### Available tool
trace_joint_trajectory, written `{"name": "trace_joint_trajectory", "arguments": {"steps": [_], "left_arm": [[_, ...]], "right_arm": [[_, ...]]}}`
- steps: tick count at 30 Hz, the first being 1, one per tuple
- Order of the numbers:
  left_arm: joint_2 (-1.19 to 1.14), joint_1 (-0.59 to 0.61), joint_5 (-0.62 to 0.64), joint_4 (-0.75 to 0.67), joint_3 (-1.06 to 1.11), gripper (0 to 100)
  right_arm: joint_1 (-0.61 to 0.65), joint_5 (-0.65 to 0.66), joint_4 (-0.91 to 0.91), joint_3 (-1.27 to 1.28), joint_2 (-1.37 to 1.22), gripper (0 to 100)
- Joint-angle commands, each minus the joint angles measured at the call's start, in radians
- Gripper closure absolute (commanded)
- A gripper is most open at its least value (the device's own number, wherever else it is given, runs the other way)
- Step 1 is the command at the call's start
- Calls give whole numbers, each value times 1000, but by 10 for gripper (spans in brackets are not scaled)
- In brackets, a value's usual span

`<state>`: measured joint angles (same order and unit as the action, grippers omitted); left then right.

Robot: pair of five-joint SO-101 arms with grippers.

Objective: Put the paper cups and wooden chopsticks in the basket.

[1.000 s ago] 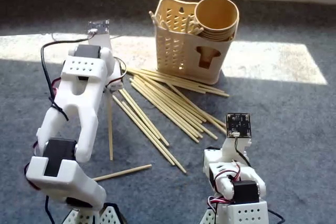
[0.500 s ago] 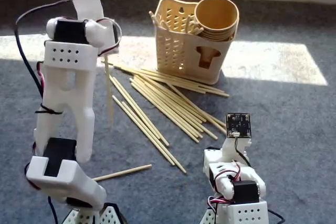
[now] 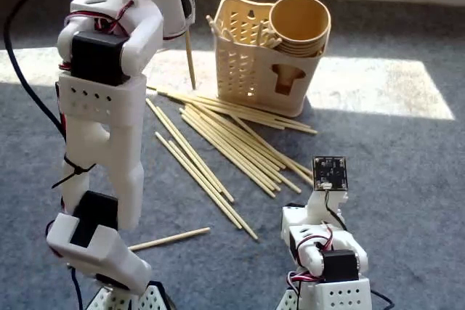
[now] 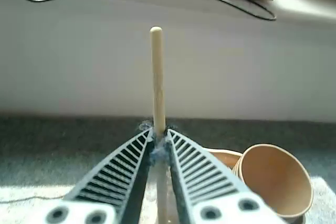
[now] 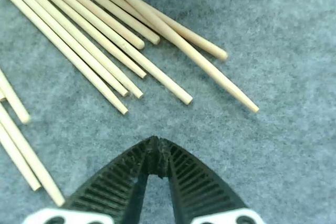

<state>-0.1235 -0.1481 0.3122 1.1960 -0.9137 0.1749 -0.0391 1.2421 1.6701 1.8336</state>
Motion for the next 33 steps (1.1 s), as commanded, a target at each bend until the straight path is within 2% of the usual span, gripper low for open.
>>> {"name": "trace_joint_trajectory", "arguments": {"steps": [1, 11, 17, 23, 33], "left_arm": [[5, -22, -9, -158, -15, 995], [8, -53, -6, -543, 174, 995], [18, -51, -6, -646, 278, 995], [10, 31, 129, -755, 384, 995], [16, 61, 133, -1033, 687, 995]], "right_arm": [[-8, -3, 10, 150, 4, 994], [-8, -3, 10, 150, 4, 994], [-8, -3, 10, 150, 4, 994], [-8, -3, 10, 150, 4, 994], [-8, -3, 10, 150, 4, 994]]}}
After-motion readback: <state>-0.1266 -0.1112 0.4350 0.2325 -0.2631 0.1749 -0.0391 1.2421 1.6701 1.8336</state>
